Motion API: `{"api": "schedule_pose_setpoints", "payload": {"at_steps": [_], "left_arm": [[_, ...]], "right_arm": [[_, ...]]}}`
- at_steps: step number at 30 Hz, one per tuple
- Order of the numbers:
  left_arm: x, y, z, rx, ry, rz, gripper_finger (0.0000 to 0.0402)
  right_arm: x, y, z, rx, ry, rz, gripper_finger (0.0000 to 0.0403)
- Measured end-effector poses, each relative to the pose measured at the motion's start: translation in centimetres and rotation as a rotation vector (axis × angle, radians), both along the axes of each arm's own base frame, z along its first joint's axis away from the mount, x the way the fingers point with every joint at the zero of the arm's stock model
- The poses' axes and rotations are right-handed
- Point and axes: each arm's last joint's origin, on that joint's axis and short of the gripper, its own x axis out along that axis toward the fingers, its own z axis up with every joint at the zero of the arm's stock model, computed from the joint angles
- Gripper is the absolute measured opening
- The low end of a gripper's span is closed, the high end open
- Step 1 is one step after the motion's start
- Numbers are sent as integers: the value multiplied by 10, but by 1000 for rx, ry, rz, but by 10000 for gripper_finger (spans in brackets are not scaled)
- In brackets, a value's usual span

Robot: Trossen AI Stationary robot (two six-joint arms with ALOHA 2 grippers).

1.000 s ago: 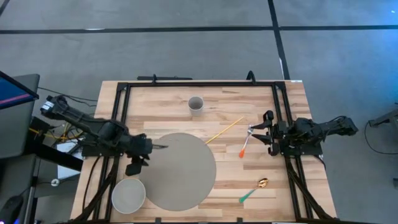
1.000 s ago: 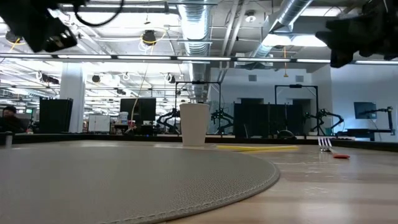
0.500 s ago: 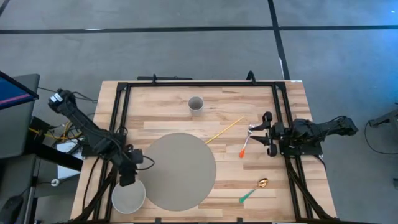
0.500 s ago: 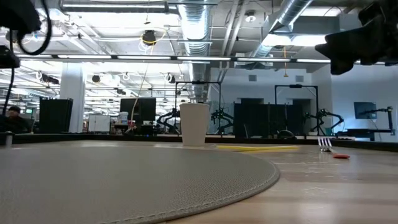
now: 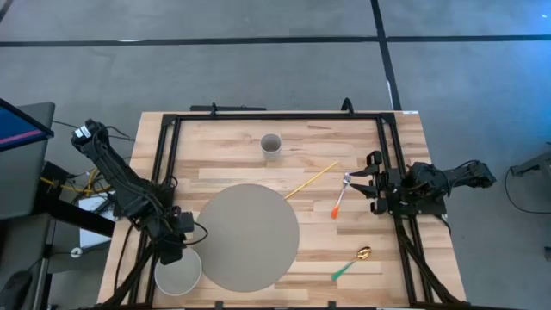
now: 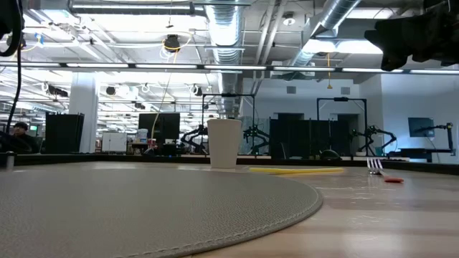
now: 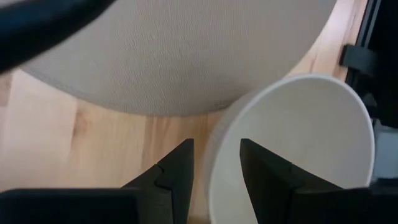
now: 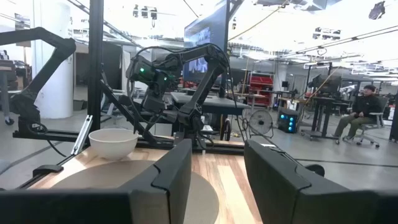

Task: Pick & Place Utensil
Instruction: Put the white bowl on the gray mat

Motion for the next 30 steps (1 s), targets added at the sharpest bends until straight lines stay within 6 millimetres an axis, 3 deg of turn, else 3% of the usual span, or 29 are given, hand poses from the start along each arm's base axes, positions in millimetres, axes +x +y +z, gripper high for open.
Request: {"api": "schedule_pose_setpoints", "payload": {"at_steps": [8,18,21,26,30], "left_arm": [[-1,-10,-4,12,-28,-5,131],[5,-26,-28,120,39,-34,127],[6,-27,-31,145,31,-25,101],[5,-24,-24,107,9,-17,14],[15,-19,2,13,-62,25,10]], "right_arm": [[0,0,0,-1,2,0,141],[0,0,0,-4,-1,0,140],[0,0,1,-18,-6,-4,140],[0,0,1,-50,-11,-8,137],[-1,0,3,-48,-35,-9,137]]}}
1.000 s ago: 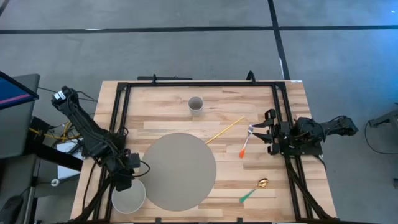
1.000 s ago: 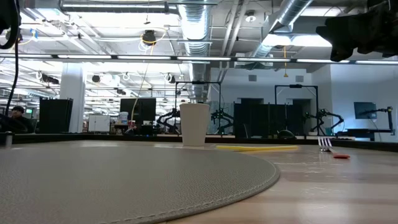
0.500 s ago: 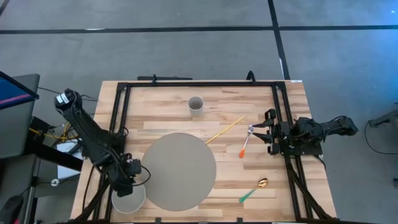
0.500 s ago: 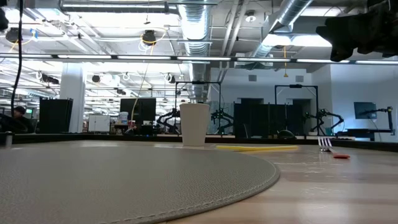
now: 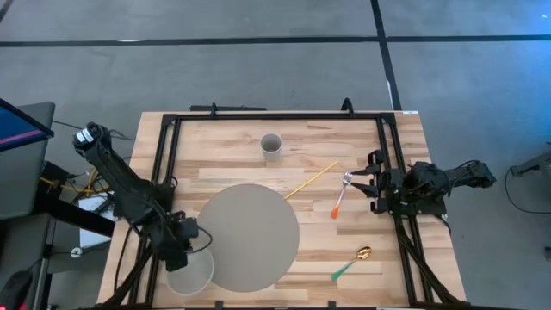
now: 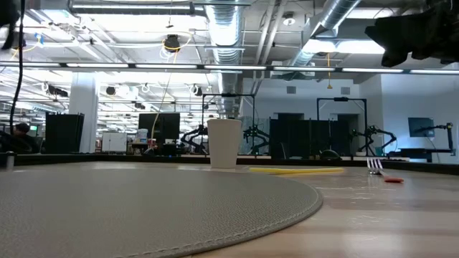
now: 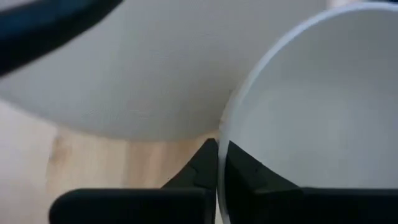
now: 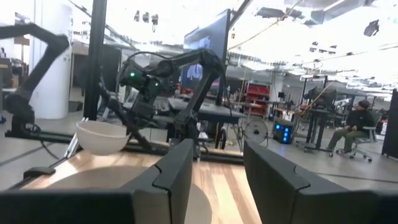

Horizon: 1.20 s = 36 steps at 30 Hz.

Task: Pick & Place Utensil
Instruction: Put the white bowl on the gray mat

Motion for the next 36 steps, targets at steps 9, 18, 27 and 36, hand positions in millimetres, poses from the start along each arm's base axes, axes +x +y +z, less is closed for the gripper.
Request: {"api": "schedule_pose_setpoints", "payload": {"at_steps": [9,18,27,36], "left_arm": [[47,55,22,152,-193,39,12],[112,104,1,45,-230,79,12],[134,89,-37,6,-135,12,11],[133,71,-35,-20,-171,-36,9]], "right_arm": [[-2,-1,8,-15,-87,-10,136],[-2,-1,8,-15,-86,-11,137],[-2,-1,8,-49,-82,-24,140],[-3,-1,10,-27,-102,-19,137]]}}
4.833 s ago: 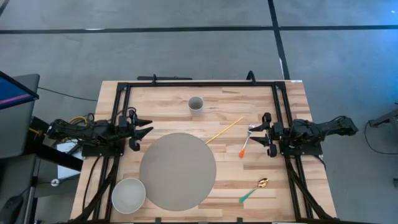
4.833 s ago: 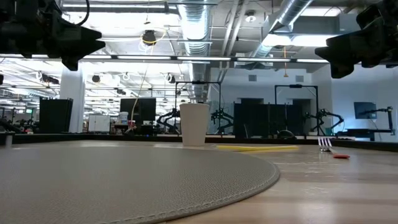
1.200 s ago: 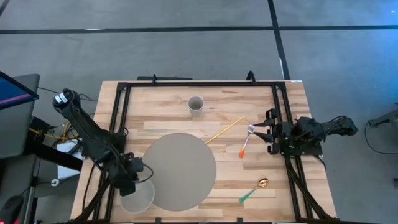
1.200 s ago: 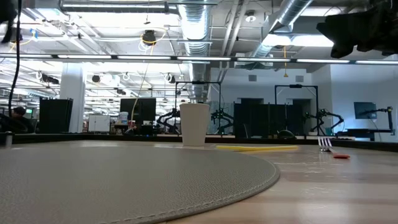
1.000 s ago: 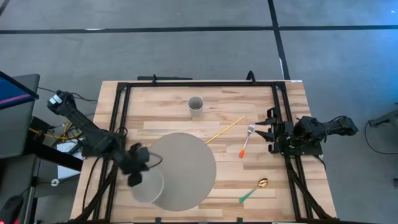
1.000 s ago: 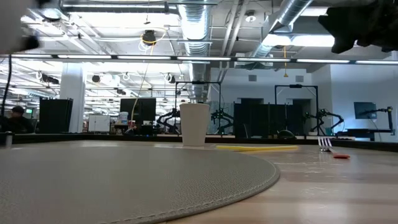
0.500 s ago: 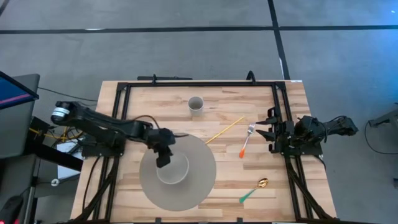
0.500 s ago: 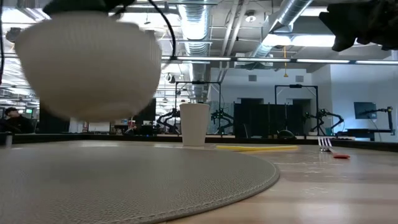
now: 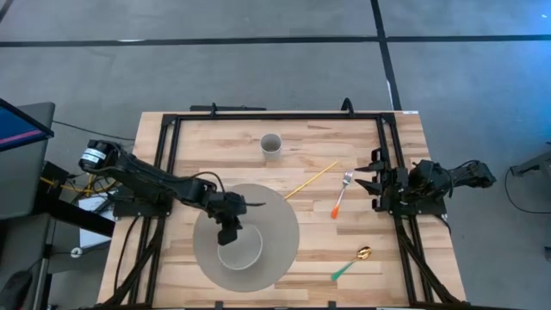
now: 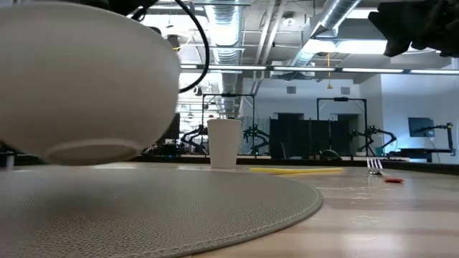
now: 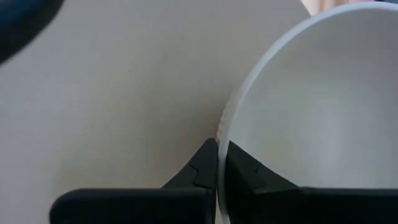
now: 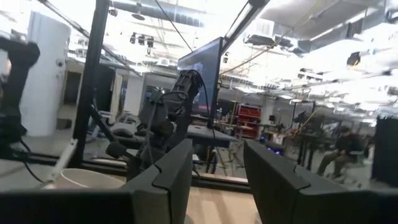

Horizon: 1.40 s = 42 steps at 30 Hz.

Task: Pick & Place Utensil
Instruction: Put the white bowl on the gray mat, then put the orange fork into the white bowl on the mat

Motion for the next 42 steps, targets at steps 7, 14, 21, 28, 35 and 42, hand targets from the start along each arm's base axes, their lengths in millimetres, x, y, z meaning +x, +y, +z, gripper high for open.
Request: {"api": "schedule_pose_setpoints", "payload": {"at_steps": [7,14,21,28,35,42], "left_arm": [[-3,-14,1,56,-38,-15,14],[-3,-22,3,51,-80,-35,18],[-10,-20,-8,68,-46,-28,36],[-10,-16,-12,58,-53,-5,52],[-6,-14,-9,41,-96,-16,98],[2,-18,19,18,-213,-50,154]], "right_arm": [[-1,0,4,96,-48,34,132],[-2,0,6,206,-77,78,132],[-4,-1,9,239,-111,93,132],[-6,-1,14,218,-171,86,132],[-3,-2,13,288,-155,59,132],[13,-1,29,335,-51,-4,132]]}}
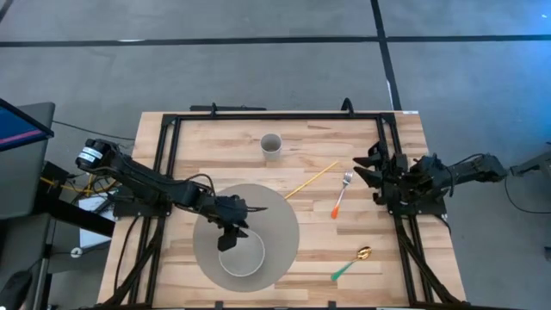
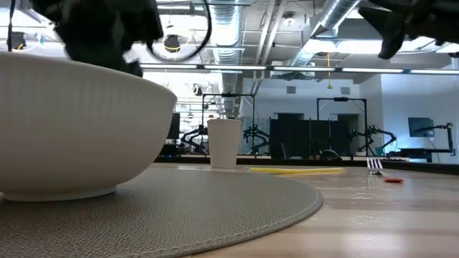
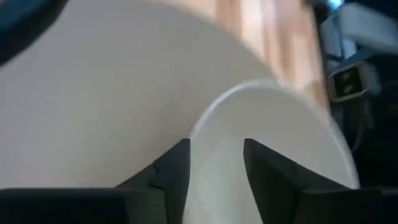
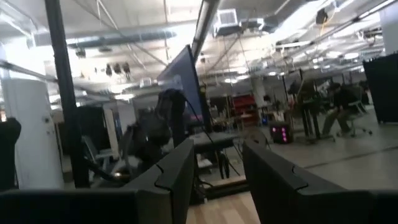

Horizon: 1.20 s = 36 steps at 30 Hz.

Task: Pick & Place Utensil
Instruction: Put the orange fork into the white bowl on the mat

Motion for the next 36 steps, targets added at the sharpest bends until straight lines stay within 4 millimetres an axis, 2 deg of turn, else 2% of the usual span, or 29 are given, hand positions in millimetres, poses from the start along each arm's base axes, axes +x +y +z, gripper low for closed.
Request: {"api": "schedule_pose_setpoints", "payload": {"at_steps": [7,12,16,19,25,33,36], "left_arm": [[-15,12,47,135,-249,24,167],[-32,25,79,314,-424,155,160],[-44,33,95,421,-501,240,157],[-51,37,102,430,-532,277,157],[-56,39,107,424,-557,285,153],[-54,38,105,451,-547,268,153],[-54,38,104,453,-543,267,153]], "right_arm": [[36,7,36,-70,149,-12,132],[58,11,43,85,387,22,132],[68,15,27,222,622,17,132],[70,18,13,364,777,-12,132],[68,23,-26,617,1034,-211,123],[71,35,-55,945,1143,-374,94],[75,39,-68,988,1200,-429,94]]}}
